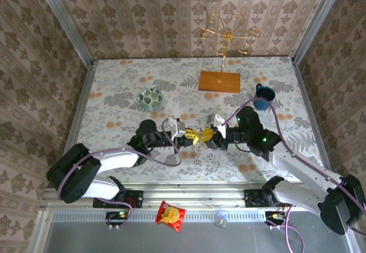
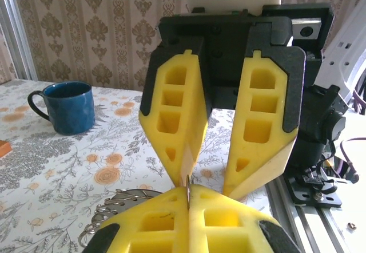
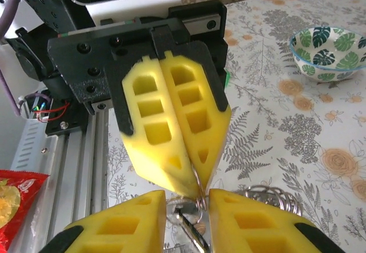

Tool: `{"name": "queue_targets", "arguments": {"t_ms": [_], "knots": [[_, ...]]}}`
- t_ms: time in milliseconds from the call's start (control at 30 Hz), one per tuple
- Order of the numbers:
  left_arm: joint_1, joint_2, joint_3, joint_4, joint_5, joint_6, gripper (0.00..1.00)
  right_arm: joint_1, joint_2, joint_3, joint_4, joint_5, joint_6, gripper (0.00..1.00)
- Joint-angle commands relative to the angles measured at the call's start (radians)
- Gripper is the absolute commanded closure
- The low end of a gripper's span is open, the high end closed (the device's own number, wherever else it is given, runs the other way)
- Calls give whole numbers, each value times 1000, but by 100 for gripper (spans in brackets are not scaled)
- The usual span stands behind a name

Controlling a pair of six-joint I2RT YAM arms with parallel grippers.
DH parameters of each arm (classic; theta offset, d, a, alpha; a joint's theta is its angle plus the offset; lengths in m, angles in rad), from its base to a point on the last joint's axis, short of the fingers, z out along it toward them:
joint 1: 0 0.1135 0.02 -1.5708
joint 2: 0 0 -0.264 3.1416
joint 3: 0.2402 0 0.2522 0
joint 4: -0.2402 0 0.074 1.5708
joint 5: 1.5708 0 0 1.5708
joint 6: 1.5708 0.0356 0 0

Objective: Put the keys on the keyring

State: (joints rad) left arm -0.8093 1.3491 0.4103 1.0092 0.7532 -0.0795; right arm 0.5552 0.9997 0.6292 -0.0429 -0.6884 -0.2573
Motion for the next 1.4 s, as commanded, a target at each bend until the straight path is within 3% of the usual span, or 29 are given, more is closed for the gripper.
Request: {"name": "queue_targets", "arguments": {"t_ms": [0,433,867,1067,1167,1367], "knots": [[7,5,-13,103,27,-32,100,-38,-82,-67,168,-17,117,73],[7,22,-13,167,63,-52,100,-45,-22,-45,187,-141,165,71],[7,54,-13,237,81,-87,100,-31,57,-9,192,-168,132,83],[12,57,-20,252,81,-89,100,-33,51,-25,170,-175,103,83],[12,63,-18,258,84,-91,100,-34,63,-31,163,-186,101,77],[12,69,-7,259,87,-92,100,-34,84,-31,172,-229,115,76]]}}
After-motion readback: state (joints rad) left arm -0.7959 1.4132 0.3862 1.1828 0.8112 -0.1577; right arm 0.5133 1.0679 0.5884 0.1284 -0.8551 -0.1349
